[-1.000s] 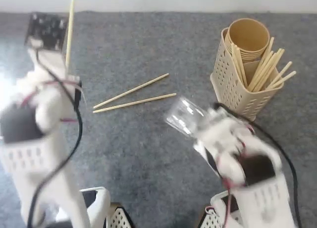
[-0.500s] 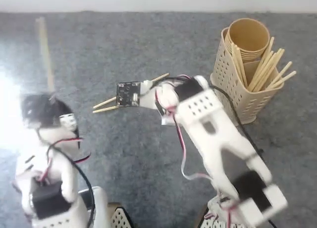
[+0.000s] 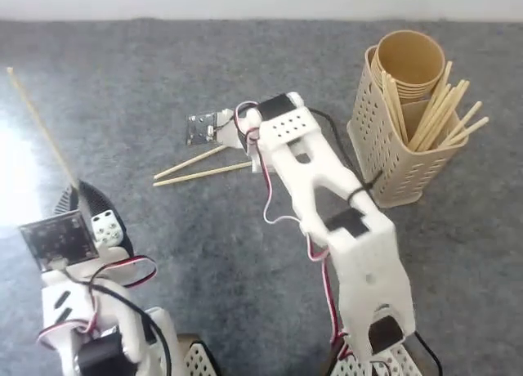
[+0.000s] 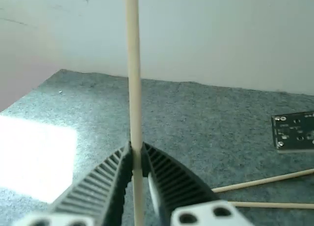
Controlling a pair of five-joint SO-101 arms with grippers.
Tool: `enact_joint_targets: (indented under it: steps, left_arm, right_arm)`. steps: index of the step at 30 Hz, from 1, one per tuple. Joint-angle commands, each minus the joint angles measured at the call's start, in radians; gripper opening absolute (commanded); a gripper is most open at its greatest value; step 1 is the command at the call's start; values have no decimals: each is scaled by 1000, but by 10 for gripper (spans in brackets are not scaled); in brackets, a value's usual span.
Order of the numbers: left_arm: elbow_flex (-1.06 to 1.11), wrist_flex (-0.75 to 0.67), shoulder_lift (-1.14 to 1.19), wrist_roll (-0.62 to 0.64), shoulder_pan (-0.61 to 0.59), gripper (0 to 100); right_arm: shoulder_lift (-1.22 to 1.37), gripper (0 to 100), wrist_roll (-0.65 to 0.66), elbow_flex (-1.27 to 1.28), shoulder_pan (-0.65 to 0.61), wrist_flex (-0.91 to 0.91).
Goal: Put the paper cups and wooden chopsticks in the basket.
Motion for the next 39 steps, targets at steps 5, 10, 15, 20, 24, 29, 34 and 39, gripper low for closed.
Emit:
enact_joint_targets:
  steps: [5,10,15,20,24,29,34,39]
  left_arm:
    - [71,-84,-15,14,3,11]
    - [82,-81,-15,9,63,12]
    - [82,-80,-15,9,66,12]
    - [82,-78,-15,9,64,12]
    - [82,-78,-15,9,66,12]
    - [82,-78,-14,9,66,12]
    - [91,-80,-14,9,66,12]
    - [91,-83,-14,9,68,12]
  right_arm:
    - [337,231,14,-545,5,166]
    - [499,231,14,-848,8,338]
    - [593,229,14,-1069,5,433]
    - [667,175,9,-1066,5,447]
    - [682,7,-25,-1068,5,473]
    - [693,72,-54,-1065,8,473]
    - [687,3,-49,-1026,4,473]
    - [644,9,-60,-1031,19,478]
